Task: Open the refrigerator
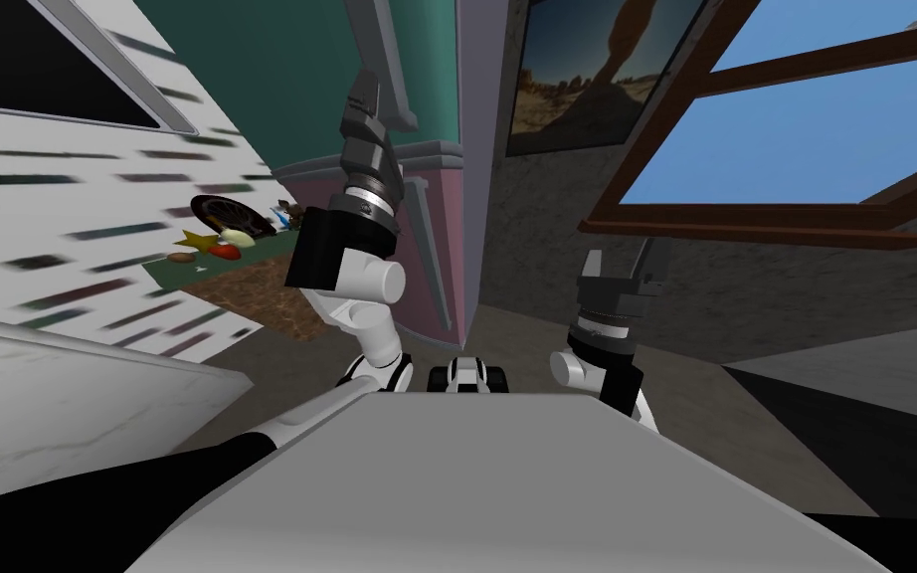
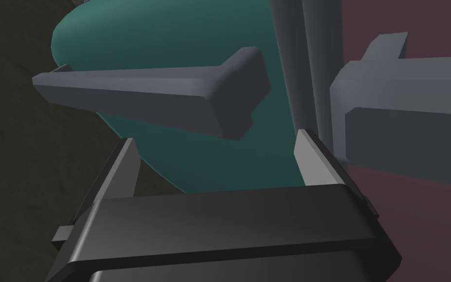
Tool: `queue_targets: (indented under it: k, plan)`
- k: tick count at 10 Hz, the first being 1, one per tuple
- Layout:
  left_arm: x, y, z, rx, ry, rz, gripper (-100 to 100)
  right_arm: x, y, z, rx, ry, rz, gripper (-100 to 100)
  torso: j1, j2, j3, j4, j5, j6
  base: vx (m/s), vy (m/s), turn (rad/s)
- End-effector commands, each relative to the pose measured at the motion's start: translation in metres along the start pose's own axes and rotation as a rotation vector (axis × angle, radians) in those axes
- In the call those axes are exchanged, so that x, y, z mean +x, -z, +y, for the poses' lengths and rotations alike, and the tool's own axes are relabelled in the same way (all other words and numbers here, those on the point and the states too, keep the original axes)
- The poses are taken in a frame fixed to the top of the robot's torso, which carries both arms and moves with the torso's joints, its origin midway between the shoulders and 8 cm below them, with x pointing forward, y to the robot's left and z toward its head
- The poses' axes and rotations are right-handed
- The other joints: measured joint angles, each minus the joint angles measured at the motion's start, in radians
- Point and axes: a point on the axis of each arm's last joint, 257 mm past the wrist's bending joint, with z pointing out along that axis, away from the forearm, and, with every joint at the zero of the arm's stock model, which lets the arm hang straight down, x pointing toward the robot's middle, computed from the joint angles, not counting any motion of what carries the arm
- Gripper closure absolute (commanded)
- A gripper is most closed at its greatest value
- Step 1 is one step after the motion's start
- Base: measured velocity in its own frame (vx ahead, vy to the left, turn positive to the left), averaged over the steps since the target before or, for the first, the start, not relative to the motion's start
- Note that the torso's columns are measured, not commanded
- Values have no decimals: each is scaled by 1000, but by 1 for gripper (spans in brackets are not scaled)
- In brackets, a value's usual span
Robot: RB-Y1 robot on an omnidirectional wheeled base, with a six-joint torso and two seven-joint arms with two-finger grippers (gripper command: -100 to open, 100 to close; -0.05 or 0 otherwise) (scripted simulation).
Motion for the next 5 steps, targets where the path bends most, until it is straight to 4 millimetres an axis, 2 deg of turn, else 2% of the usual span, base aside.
queue_targets:
  k: [1,5]
  plan:
    - [-1,-4,-10,-4,1,0,-100,0,0,0,0,0,0,0,1,1,1,1,0,-1,68,3,5]
    - [-2,-6,-18,-1,2,-1,-100,0,0,0,0,0,0,0,1,2,1,1,0,0,40,2,5]
